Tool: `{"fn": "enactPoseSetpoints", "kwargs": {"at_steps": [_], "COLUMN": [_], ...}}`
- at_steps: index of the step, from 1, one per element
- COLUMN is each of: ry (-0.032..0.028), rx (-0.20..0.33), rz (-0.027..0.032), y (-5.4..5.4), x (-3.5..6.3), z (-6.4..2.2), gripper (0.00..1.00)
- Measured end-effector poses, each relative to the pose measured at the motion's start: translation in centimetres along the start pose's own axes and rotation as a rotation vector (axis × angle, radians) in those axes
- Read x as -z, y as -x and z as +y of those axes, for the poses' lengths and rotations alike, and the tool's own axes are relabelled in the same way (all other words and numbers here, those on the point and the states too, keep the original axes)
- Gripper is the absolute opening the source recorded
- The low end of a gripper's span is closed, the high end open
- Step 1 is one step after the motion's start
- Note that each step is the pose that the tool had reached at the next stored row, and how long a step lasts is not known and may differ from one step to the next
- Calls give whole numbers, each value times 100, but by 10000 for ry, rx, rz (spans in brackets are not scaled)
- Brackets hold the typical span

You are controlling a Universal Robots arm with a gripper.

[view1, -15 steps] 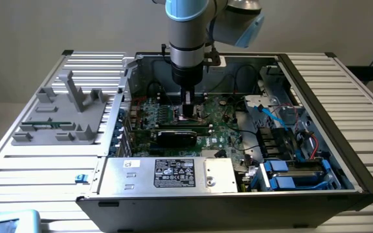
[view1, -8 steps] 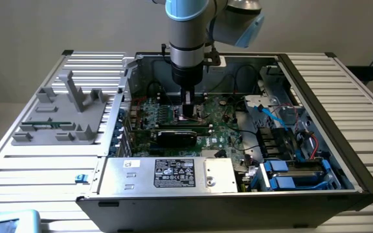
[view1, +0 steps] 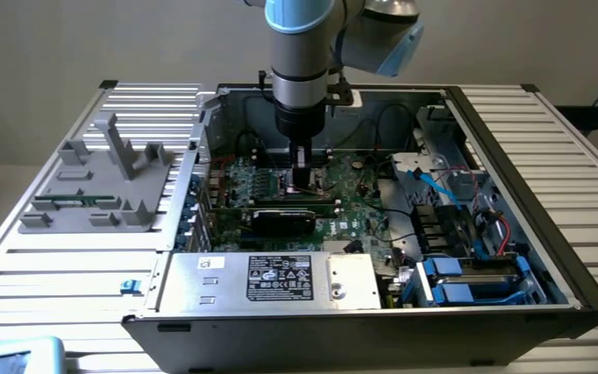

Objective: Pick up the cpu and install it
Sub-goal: 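Place the cpu into insertion slot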

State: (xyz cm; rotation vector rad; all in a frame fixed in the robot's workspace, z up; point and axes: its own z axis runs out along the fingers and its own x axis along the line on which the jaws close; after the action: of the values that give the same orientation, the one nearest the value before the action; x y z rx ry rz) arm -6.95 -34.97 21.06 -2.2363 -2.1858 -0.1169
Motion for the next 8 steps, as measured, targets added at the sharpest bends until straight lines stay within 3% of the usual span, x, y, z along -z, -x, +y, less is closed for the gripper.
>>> {"fn": "enactPoseSetpoints", "kwargs": {"at_steps": [8], "ry": [1], "rx": [0], "rz": [0], "y": [1], "x": [-19], "z": [-2], "gripper": [55]}}
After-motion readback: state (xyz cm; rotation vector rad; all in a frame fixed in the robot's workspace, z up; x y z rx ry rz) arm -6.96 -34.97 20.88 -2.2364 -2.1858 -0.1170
